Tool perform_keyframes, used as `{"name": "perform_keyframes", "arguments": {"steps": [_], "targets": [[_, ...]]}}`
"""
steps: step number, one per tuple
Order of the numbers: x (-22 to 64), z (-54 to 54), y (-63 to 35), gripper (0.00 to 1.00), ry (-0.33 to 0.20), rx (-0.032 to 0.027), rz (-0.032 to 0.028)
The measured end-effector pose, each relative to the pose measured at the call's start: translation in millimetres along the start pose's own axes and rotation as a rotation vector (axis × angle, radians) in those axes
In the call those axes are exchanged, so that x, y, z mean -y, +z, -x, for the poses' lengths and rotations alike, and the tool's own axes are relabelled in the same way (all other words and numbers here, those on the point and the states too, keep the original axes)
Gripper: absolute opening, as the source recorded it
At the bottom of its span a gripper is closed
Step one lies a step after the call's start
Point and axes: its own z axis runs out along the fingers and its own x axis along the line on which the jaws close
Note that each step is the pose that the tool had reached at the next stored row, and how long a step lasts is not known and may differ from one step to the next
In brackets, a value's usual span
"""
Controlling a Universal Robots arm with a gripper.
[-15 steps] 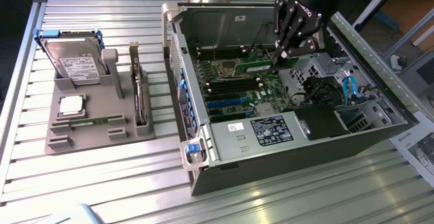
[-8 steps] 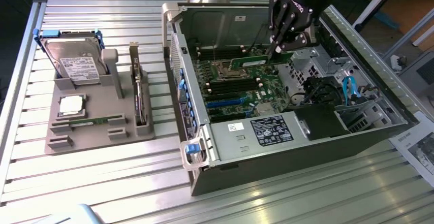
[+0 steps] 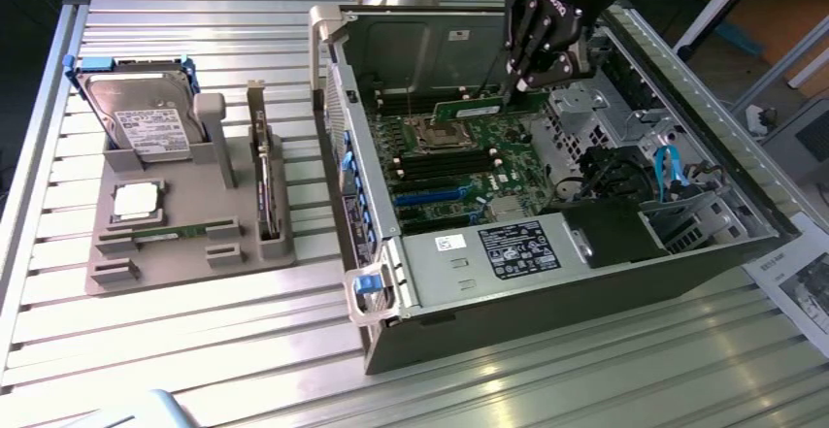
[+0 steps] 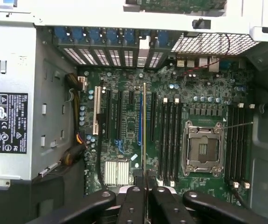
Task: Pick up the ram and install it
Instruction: 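Pick up the ram and move it above insertion slot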
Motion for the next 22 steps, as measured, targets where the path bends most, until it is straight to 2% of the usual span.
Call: {"name": "perform_keyframes", "arguments": {"steps": [17,20,22], "targets": [[3.3,44.6,12.8,0.12,0.0,-0.0001,0.0],[3.8,51.2,14.9,0.12,0.0,0.0,0.0],[3.8,51.5,15.0,0.12,0.0,0.0,0.0]]}}
